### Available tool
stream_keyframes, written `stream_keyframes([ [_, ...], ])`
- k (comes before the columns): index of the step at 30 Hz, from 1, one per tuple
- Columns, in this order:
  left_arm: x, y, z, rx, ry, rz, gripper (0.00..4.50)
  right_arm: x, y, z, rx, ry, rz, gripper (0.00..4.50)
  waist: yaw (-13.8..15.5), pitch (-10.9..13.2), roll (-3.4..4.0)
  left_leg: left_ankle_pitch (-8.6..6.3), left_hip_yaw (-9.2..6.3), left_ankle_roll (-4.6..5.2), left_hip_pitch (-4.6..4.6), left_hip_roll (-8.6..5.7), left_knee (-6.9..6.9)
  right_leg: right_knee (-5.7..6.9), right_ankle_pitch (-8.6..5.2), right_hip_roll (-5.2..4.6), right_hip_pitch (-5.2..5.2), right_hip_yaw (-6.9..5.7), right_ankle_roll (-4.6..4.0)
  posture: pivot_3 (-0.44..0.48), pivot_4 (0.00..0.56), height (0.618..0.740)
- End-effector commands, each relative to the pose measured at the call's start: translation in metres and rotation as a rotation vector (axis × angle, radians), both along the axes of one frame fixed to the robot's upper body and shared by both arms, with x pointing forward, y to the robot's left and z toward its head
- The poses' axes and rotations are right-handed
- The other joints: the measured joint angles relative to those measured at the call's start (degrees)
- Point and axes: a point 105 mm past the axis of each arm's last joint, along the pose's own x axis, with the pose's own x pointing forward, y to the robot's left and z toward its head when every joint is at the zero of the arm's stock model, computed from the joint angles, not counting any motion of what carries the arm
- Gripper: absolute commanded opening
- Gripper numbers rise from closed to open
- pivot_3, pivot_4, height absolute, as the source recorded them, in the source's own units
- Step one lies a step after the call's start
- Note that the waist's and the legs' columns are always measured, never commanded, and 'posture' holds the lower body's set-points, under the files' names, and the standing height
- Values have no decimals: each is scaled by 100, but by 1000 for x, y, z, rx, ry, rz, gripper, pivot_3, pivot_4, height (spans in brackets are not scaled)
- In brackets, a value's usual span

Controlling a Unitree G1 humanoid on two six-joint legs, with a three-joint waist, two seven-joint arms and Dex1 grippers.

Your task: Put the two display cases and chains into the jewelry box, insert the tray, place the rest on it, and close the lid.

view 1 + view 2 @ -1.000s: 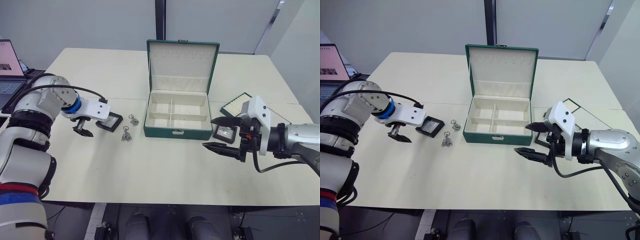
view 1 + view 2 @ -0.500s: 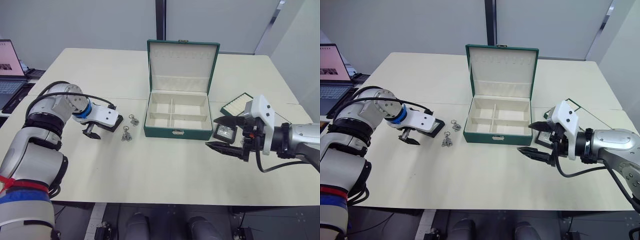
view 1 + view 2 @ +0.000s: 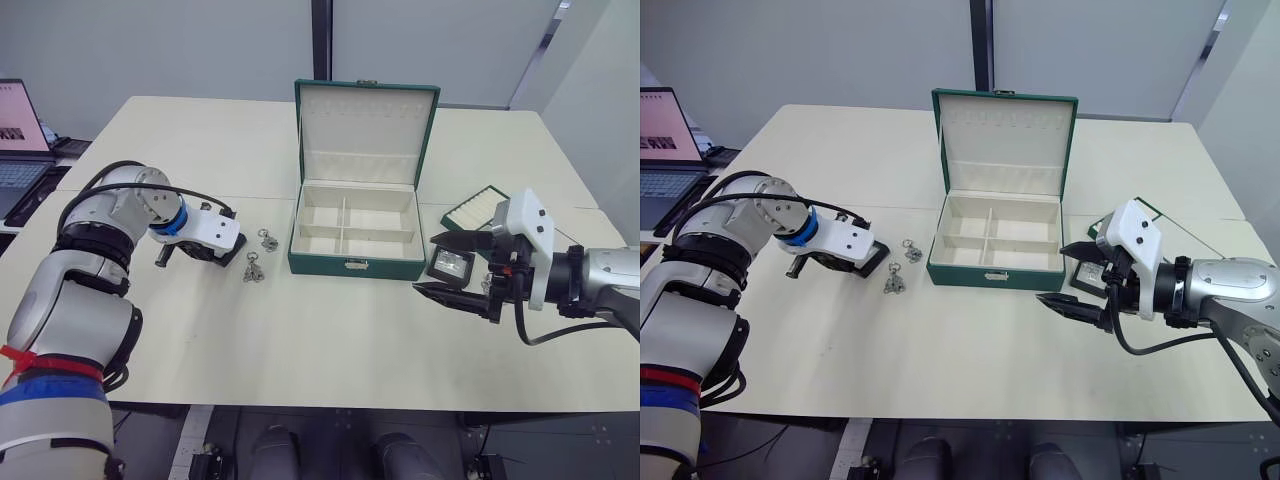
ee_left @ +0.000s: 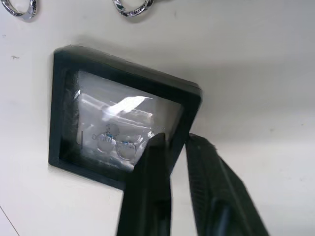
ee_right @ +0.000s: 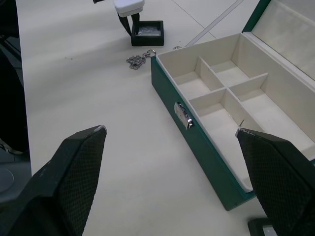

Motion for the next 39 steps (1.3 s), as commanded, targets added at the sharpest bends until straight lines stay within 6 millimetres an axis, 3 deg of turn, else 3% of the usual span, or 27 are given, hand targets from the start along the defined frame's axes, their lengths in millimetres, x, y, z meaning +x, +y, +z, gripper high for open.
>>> stream_keyframes([
  [1, 0, 3, 11, 12, -11, -4, 33, -3, 0, 8, -2, -42, 2, 4500, 0, 0, 0, 0, 0, 0, 0, 0, 0, 0, 0, 0, 0, 0, 0, 0, 150, 740],
  [8, -7, 7, 18, -16, 33, 39, 33, -2, 1, 9, 3, -49, 0, 4500, -3, 0, 0, 1, 0, -2, 0, 0, 0, 1, 0, 0, 0, -1, 0, 0, 150, 740],
  [12, -13, 12, 36, -25, 59, 86, 33, -2, -1, 10, 1, -52, -5, 4500, -12, 0, 0, 2, -1, -3, 0, 0, 0, 1, 0, 1, -1, -1, 0, 0, 150, 740],
  [16, -16, 8, 76, -67, 22, 140, 33, -3, -9, 12, -14, -50, -30, 4500, -9, 0, 0, 2, -6, -3, -6, 0, 1, 0, 0, 1, -1, -6, 0, 0, 150, 740],
  [23, -30, -46, 115, -256, 14, 58, 33, -3, -33, 10, -38, -48, -142, 4500, 10, -1, 2, 2, -19, -1, -10, 0, 4, 1, 0, -2, 8, -19, 0, 0, 150, 740],
  [30, -33, -100, 126, -367, 88, -55, 33, -6, -56, -3, -6, -11, -261, 4500, 4, -1, 3, 4, -29, 4, -12, -3, 8, 3, 0, 2, 11, -24, 1, 0, 150, 740],
  [39, -20, -159, 133, -421, 103, -192, 33, -21, -58, -8, 48, -39, -355, 4500, 3, -1, 3, 4, -33, 4, -21, -8, 12, -2, 0, 2, 10, -25, 1, 0, 150, 740],
])
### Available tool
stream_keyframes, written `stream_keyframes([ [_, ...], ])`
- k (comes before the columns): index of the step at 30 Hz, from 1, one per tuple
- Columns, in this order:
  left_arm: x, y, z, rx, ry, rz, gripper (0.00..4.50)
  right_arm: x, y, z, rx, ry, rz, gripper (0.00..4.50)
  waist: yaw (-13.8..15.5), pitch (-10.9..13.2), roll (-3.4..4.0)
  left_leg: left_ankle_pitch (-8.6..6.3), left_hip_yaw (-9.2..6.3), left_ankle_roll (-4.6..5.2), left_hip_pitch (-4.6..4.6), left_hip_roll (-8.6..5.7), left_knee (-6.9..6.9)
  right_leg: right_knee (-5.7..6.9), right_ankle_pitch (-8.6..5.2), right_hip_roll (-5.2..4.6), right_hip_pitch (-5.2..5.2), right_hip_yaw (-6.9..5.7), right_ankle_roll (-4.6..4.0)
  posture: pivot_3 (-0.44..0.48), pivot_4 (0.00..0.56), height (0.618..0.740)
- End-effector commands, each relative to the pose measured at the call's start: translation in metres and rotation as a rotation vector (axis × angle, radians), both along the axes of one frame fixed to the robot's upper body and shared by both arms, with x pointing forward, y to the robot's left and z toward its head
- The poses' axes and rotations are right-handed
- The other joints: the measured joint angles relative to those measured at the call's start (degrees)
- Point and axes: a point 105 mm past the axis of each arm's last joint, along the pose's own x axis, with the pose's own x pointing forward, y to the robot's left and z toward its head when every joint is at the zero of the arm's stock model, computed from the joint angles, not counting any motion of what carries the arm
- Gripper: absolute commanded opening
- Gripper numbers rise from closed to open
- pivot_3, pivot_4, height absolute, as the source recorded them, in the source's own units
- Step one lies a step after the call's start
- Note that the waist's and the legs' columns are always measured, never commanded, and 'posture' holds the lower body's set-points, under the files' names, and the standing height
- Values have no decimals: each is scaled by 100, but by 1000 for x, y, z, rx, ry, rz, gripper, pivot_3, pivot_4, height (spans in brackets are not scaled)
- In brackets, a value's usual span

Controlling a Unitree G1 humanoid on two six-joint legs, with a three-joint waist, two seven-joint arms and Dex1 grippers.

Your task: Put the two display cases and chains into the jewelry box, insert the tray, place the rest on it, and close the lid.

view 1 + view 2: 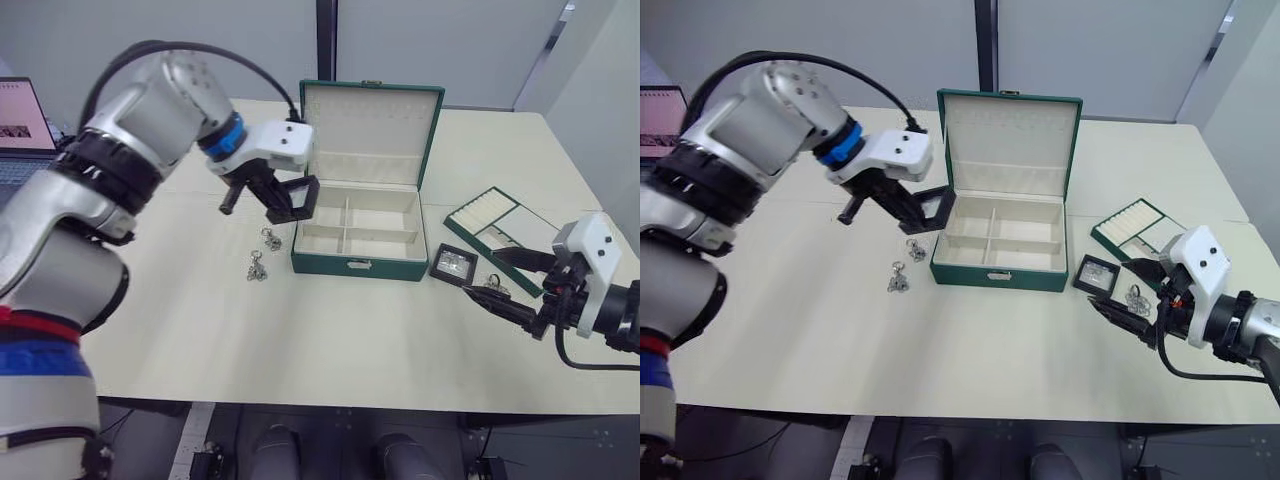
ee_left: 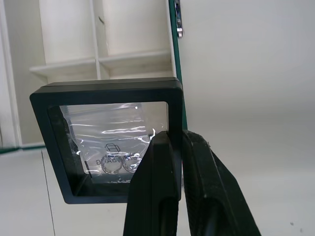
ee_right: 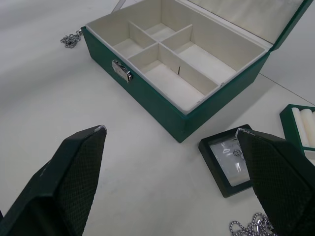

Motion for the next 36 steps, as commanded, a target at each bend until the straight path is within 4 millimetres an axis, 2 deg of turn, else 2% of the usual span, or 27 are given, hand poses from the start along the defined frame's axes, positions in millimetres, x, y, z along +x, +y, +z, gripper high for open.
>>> stream_keyframes([
  [1, 3, -15, 18, -38, -49, -32, 33, -5, 2, 9, 5, -61, -23, 4500, -6, 0, 0, 0, 1, 0, 0, -1, 0, 0, 0, 0, 0, 1, 0, 0, 150, 740],
  [9, 23, -52, 3, -12, -89, -45, 33, -8, 6, 10, 18, -76, -41, 4500, 0, 0, 1, -2, -2, 3, -7, -10, -1, -3, 0, -1, -1, 3, 0, 0, 150, 740],
  [14, 29, -82, -13, -69, -91, -64, 33, -8, 8, 12, 18, -83, -40, 4500, 8, 0, -1, -2, -7, 4, -15, -13, -1, -4, 0, -1, -3, 1, 0, 0, 150, 740],
  [21, 46, -96, -27, -123, -193, 12, 33, -11, 6, 13, 5, -83, -52, 4500, -2, 0, 1, -1, -11, 5, -17, -17, -2, -3, 0, -1, -5, 1, 0, 0, 150, 740],
  [27, 52, -105, -37, -182, -216, 53, 33, -15, 3, 16, -8, -84, -65, 4500, 15, -1, 1, 1, -12, 1, -21, -19, -2, -4, 0, -2, -5, 0, 1, 0, 150, 740],
  [36, 57, -110, -60, -169, -253, 66, 33, -19, 3, 19, -19, -86, -76, 4500, 14, -2, 4, 3, -12, 0, -20, -20, -2, -1, 0, -2, -4, -1, 1, 0, 150, 740],
])
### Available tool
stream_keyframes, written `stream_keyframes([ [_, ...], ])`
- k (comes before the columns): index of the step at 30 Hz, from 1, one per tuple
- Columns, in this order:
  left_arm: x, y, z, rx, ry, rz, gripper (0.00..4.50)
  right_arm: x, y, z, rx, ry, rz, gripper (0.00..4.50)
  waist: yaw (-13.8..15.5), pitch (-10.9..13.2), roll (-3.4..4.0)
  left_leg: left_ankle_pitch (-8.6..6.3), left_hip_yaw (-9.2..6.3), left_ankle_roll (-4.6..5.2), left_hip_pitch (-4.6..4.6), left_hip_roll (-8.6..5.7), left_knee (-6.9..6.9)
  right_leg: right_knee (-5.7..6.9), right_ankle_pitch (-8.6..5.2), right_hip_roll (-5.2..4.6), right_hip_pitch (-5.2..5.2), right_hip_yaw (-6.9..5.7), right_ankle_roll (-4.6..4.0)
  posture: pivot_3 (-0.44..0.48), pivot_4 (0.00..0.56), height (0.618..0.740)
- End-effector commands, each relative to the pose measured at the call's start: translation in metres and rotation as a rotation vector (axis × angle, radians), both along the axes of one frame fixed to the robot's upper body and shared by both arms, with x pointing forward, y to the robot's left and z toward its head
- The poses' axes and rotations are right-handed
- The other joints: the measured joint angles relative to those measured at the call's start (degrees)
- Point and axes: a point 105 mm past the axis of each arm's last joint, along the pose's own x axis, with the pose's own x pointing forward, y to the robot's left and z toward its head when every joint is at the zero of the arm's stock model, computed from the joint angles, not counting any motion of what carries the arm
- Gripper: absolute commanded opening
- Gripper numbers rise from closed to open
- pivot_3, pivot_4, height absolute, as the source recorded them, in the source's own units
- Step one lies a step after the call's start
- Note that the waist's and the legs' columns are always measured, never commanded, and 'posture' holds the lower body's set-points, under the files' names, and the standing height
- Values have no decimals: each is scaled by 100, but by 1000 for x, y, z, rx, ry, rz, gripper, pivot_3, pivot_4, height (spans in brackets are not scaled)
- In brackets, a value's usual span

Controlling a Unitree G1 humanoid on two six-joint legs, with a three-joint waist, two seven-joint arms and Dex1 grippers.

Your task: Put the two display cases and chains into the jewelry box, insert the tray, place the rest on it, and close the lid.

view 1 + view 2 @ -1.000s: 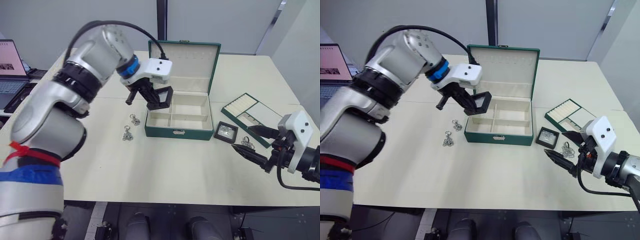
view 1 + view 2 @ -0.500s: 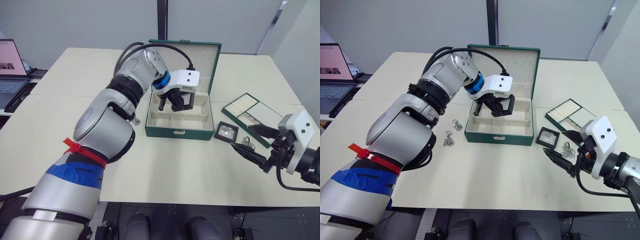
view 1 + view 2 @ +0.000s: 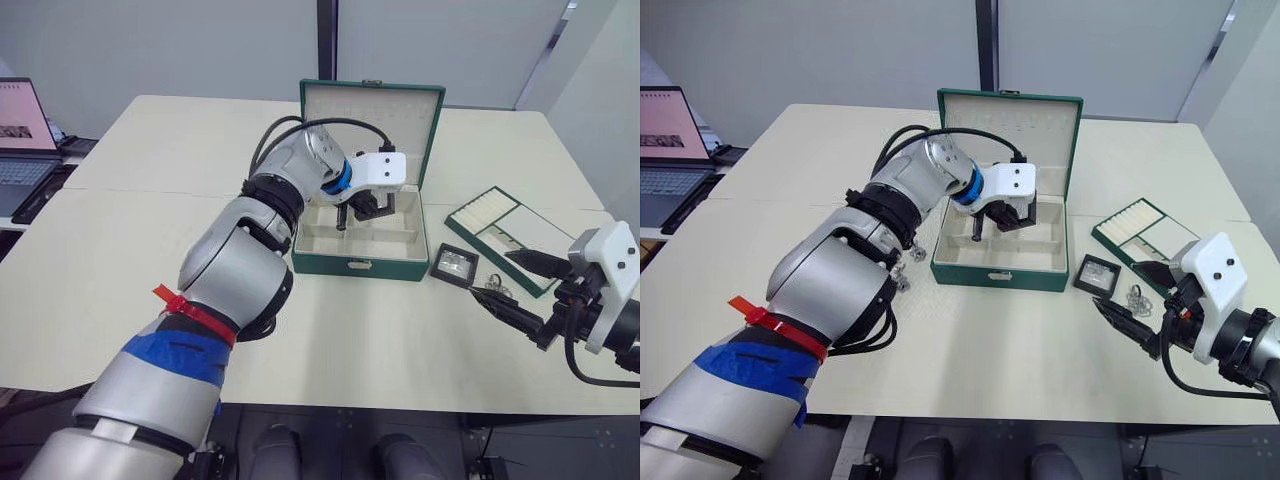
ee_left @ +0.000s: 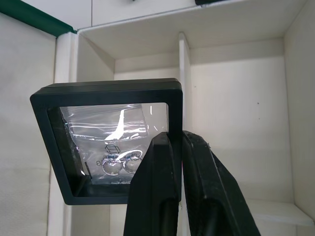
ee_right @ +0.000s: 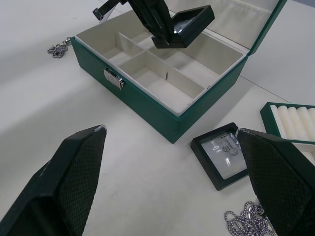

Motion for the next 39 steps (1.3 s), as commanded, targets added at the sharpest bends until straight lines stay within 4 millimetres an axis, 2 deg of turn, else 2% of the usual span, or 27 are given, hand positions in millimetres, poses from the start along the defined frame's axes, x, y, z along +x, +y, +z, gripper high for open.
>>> stream_keyframes([
  [1, 2, -5, 5, -7, -56, -10, 33, -5, 2, 9, -22, -41, 4, 4500, 6, 0, 0, 0, 0, 0, 0, -1, 0, 0, 0, 0, 0, 0, 0, 0, 150, 740],
  [22, 4, -6, -10, -11, -51, 13, 33, -11, -1, 12, -41, -29, -19, 4500, 10, -1, 2, 3, -2, -1, -2, -1, 0, 1, 0, 0, 2, -2, 0, 0, 150, 740],
  [30, 4, -3, -8, -11, -45, 14, 2480, -10, -1, 11, -38, -26, -19, 4500, 9, -1, 2, 3, -2, -1, -2, -2, 0, 1, 0, 0, 2, -3, 0, 0, 150, 740],
  [34, 1, -2, 3, -65, 6, 17, 3661, -8, 1, 12, -35, -28, -10, 4500, 6, -2, 3, 3, -2, 0, -2, -2, 0, 1, 0, 0, 2, -3, 0, 0, 150, 740],
  [39, -8, 9, 39, -225, 132, -5, 3661, -4, 5, 14, -27, -32, 23, 4500, -19, -2, 3, 4, -2, 0, -1, -1, -1, 3, 0, 1, 1, -4, 0, 0, 150, 740],
])
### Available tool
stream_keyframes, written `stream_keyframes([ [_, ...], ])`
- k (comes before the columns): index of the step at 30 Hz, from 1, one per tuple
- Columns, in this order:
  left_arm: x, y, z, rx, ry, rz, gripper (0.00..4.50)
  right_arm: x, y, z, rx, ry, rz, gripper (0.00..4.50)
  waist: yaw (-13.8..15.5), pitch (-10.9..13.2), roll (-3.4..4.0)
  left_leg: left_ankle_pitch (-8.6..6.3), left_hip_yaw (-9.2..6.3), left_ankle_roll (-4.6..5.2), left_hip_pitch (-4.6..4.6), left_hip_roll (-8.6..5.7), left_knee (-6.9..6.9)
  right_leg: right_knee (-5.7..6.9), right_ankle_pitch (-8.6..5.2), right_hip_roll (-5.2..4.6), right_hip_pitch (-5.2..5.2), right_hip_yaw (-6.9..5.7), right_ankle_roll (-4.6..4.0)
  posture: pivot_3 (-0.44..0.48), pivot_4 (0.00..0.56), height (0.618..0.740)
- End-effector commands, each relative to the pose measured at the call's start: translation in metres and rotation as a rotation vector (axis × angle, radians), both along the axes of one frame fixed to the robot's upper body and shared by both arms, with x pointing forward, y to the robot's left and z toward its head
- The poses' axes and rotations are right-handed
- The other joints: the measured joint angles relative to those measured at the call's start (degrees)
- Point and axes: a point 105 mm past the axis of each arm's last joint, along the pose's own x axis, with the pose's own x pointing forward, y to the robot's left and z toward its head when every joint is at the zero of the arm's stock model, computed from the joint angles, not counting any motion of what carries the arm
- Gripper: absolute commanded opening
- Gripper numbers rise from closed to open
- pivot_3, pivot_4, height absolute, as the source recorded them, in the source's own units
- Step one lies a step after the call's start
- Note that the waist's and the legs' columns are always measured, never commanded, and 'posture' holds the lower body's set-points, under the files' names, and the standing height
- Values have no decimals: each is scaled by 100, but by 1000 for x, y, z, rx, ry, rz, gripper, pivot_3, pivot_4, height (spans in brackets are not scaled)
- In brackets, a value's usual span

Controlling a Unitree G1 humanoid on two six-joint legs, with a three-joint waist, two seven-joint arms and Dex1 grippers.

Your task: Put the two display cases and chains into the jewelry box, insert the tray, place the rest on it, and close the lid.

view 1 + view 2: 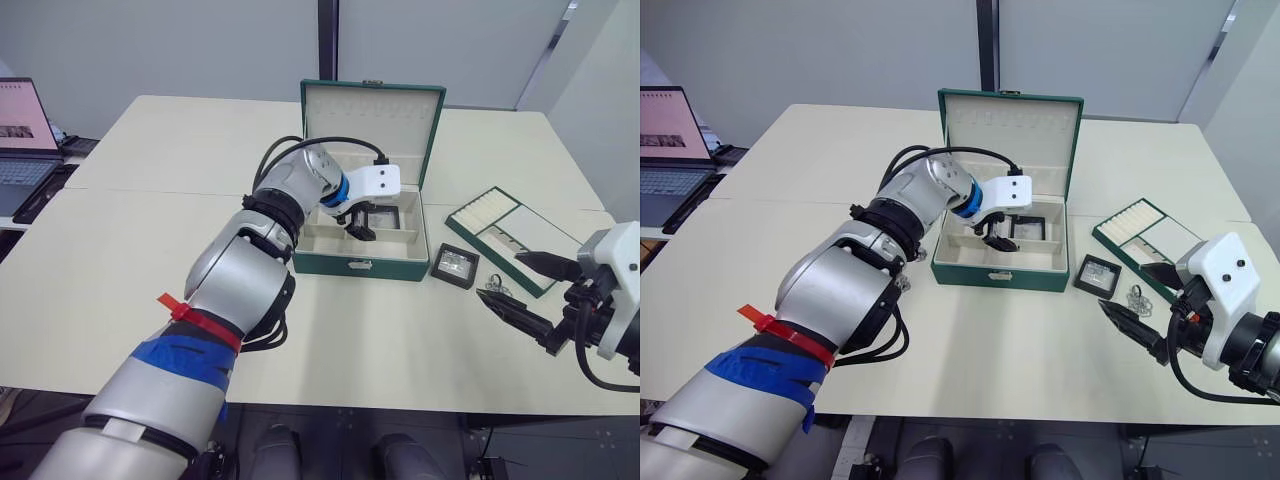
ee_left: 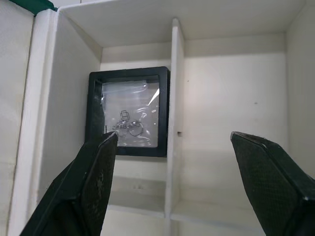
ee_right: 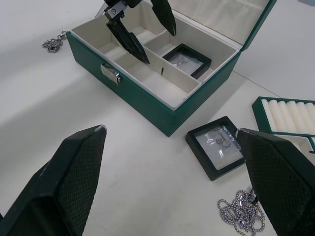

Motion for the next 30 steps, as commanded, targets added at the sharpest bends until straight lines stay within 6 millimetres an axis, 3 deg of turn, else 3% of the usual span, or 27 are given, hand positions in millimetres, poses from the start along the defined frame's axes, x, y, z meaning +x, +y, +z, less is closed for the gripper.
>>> stream_keyframes([
  [1, -9, 7, 51, -158, 39, -57, 3661, 1, 7, 6, 7, -30, 42, 4500, -6, 0, 0, 0, -1, 0, 0, 0, -1, 0, 0, 0, 0, -1, 0, 0, 150, 740],
  [5, -23, 43, 77, -307, 123, -120, 3661, 1, 11, -3, 24, 1, 66, 4500, -23, -6, 11, 1, -1, 0, 2, 2, -3, 0, 0, 1, 0, -2, 0, 0, 150, 740],
  [9, -44, 84, 85, -467, 176, -102, 3661, 0, 14, -12, 43, 37, 92, 4500, -26, -23, 39, 2, 1, -1, 3, 10, -1, -2, 0, -1, 2, -5, 0, 0, 150, 740],
  [10, -54, 94, 82, -490, 178, -105, 3661, 0, 15, -14, 49, 48, 97, 4500, -27, -26, 44, 2, 3, -2, 5, 14, 0, 2, 0, 0, 3, -4, 0, 0, 150, 740],
  [14, -95, 123, 58, -482, 217, -51, 4440, -1, 18, -24, 64, 84, 120, 4500, -20, -30, 48, 4, -5, -3, 9, 28, 8, 3, 0, 2, 9, -19, 0, 0, 150, 740],
  [17, -120, 147, 43, -590, 188, 42, 4477, -1, 20, -33, 87, 114, 131, 4500, -5, -32, 51, 4, -21, -3, 9, 31, 31, 4, 0, 0, 32, -47, 0, 0, 150, 740],
  [19, -128, 161, 35, -640, 95, 110, 4477, -3, 21, -39, 89, 135, 137, 4500, 2, -40, 52, 3, -26, -2, 10, 32, 40, -1, 0, -4, 42, -55, 0, 0, 150, 740],
  [24, -155, 195, 11, -723, 89, 249, 4477, -7, 18, -49, 89, 171, 137, 4500, 21, -43, 47, -5, -43, 9, 19, 29, 56, -4, -1, -6, 77, -79, 1, 0, 150, 740],
  [27, -169, 218, -4, -707, 61, 337, 4477, -10, 15, -53, 90, 190, 138, 4500, 19, -51, 48, -10, -52, 16, 21, 29, 55, -6, -2, -6, 80, -87, 1, 0, 150, 740],
  [30, -176, 226, -10, -692, 58, 363, 4477, -11, 14, -54, 90, 196, 137, 4500, 15, -53, 46, -12, -51, 16, 25, 29, 49, -9, -2, -5, 82, -85, 0, 0, 150, 740],
])
